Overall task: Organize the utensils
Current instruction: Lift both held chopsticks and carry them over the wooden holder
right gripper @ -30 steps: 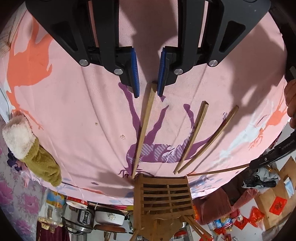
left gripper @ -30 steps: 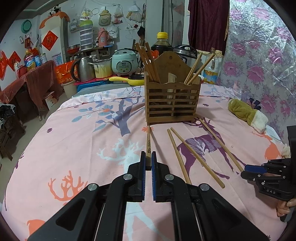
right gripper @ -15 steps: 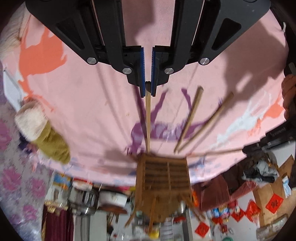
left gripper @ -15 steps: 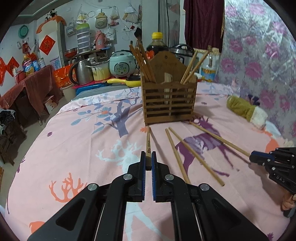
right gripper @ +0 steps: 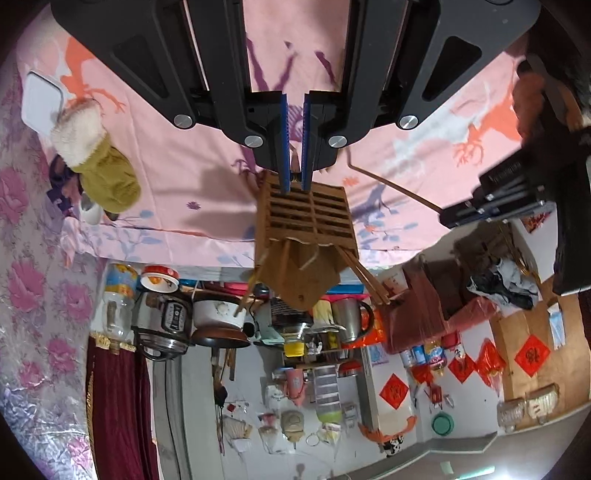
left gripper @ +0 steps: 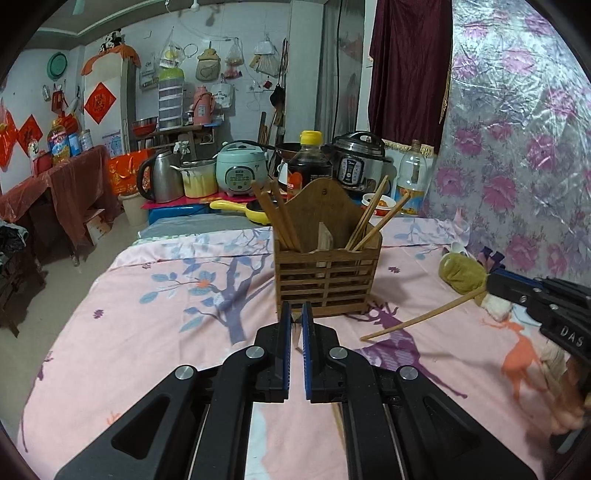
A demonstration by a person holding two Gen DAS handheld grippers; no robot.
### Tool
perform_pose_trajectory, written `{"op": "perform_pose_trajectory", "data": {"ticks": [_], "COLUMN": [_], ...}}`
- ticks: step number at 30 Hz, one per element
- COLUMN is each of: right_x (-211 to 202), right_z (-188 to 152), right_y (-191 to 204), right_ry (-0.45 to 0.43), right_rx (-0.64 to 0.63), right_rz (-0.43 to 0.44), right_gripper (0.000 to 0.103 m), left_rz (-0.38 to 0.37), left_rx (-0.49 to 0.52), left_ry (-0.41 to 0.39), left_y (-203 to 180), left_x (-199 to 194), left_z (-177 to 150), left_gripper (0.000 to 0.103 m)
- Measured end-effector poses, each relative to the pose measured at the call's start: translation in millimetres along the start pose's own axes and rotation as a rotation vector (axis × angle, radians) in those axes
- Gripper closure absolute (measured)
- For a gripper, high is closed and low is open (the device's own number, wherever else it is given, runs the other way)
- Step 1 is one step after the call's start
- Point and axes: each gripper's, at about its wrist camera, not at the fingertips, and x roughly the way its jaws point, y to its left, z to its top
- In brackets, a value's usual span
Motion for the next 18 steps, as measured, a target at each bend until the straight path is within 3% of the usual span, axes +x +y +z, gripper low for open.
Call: {"op": "perform_pose_trajectory", "data": {"ticks": [9,18], "right_x": [3,-15], "right_z": [-4,29], "right_y": [0,5], "right_ry": [-0.021,-0.079], "right_rx": [0.026,0.016], "right_rz": [0.004,0.018], "right_gripper": [0.096,0.096], "left_rz": [-0.002,-0.019], "left_rx": [0.022,0.05], "left_ry": [-0.015,-0.071], "left_y": [-7,-24], "left_x": [2,-13], "left_z": [0,54], "left_gripper": [0.097,0.097]}}
